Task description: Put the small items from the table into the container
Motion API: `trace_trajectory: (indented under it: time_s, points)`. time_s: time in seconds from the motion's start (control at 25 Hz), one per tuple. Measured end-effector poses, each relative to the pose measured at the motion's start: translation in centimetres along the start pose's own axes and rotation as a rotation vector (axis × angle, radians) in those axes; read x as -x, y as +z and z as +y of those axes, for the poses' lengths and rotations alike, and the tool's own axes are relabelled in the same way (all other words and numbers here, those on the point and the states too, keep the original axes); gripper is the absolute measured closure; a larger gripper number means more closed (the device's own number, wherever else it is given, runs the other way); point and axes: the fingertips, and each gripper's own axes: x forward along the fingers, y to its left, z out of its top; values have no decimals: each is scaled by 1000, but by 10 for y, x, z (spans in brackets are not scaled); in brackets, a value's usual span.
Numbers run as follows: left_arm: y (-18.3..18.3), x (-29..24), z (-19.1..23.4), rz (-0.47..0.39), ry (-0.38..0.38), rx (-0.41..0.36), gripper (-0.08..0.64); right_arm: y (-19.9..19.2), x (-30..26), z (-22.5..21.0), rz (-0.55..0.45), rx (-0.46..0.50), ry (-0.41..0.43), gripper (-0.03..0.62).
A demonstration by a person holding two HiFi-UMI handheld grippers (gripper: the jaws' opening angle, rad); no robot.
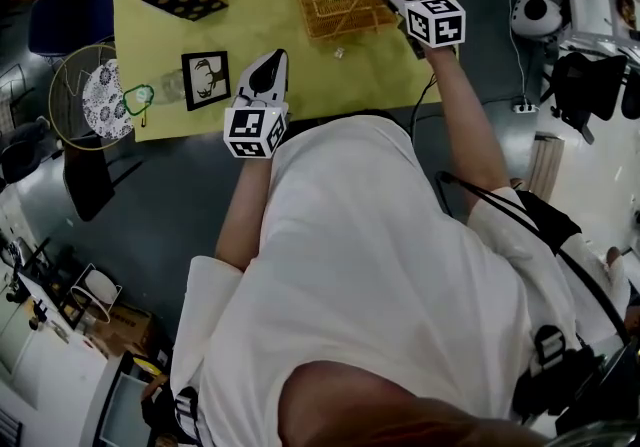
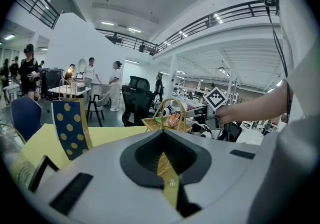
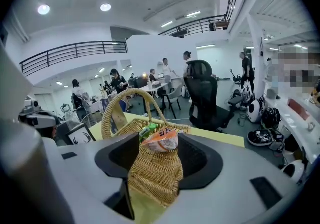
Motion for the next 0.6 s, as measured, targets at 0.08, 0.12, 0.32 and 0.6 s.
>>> trace_trajectory:
  time_s: [0.08,0.12,0.32,0.6]
  points:
    - [-1,-1,0,2,-3,-1,552,0,5,1,-5,17,-6,357]
    - [-2,-2,0,2,-5,-1,552,-1,7,3,-9,22,-9,357]
    - [-1,-2,-5,2,-18,-4,552,-5,28,15,-27,31,0,361]
    - [0,-5,-12,9,-48,-16,552,-15,56,35,-64,-8,17,449]
